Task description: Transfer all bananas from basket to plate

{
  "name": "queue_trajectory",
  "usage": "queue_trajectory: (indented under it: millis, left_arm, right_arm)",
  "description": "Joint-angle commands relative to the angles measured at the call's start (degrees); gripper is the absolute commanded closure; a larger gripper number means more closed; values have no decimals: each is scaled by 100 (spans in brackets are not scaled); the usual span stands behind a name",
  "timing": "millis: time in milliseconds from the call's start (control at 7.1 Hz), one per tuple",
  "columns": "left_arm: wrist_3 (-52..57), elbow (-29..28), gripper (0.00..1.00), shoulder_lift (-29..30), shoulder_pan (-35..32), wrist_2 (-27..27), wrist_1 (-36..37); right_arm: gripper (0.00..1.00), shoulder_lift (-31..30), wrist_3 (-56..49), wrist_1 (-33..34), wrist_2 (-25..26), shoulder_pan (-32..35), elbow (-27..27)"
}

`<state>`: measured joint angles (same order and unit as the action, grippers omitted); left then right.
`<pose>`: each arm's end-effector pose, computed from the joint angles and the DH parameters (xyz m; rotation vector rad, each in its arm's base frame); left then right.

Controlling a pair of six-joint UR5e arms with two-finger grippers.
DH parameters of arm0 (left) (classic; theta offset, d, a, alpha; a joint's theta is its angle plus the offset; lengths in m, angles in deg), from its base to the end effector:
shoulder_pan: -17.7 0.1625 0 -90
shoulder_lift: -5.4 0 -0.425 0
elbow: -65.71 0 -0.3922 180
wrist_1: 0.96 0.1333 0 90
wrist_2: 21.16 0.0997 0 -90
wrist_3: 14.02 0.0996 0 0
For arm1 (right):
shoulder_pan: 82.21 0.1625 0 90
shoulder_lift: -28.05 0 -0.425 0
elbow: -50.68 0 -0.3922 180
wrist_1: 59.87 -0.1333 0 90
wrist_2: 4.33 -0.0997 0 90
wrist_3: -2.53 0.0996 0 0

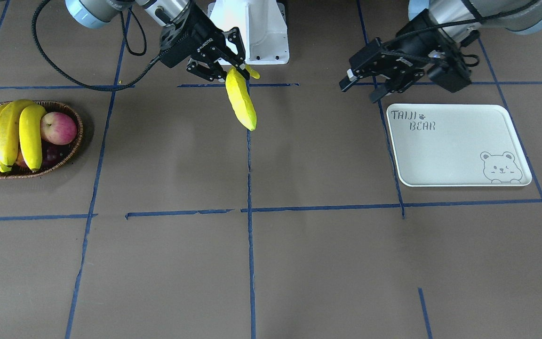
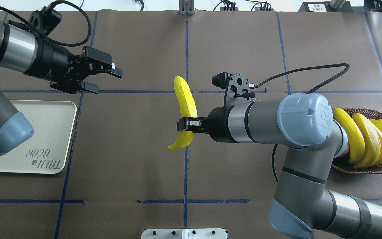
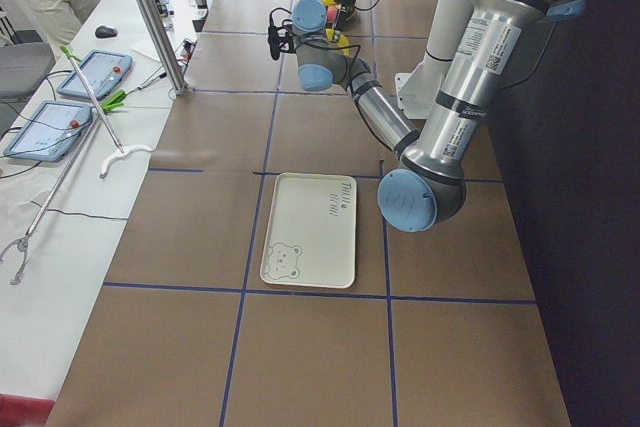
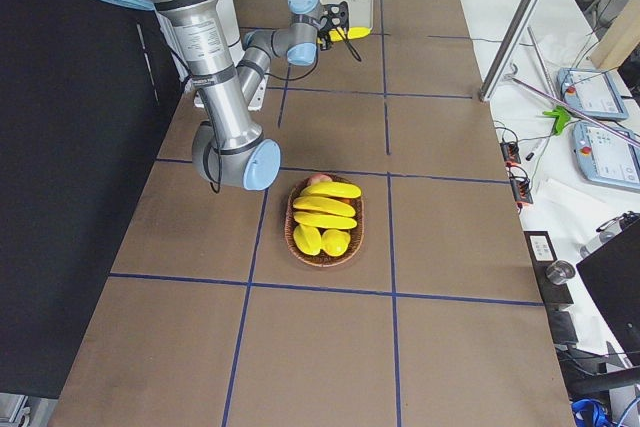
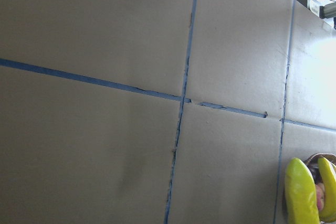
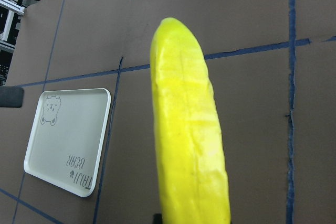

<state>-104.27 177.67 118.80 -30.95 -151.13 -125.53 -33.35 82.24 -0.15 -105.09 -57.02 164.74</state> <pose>0.3027 -0.4489 0.1887 0.0186 1.4398 -0.2151 -0.4495 -0.3382 0.1369 0.2930 -1.4203 0.0769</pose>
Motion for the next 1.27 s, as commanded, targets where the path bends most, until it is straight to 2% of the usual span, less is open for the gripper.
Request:
queue_trajectory:
  millis: [0,282,563,704,1126]
  left_arm:
    - [-413,-52,0,322,505,532,-5]
    - [-617,-87,1,489,996,1174,-5]
    - [-635,-201,1,587,1173,1273,-5]
    - [-635,-262,4,665,1200,1282,3]
    - [-644,-289,76,701,1201,1326,-5]
  right_arm:
    - [100,258,123,-4,486,-286,-120]
    - [100,505,212,4,751,-366,-296]
    - [100,593,203,13,760,-375,-349]
    - [100,594,203,4,751,-375,-358]
    - [99,594,203,4,751,-393,-350]
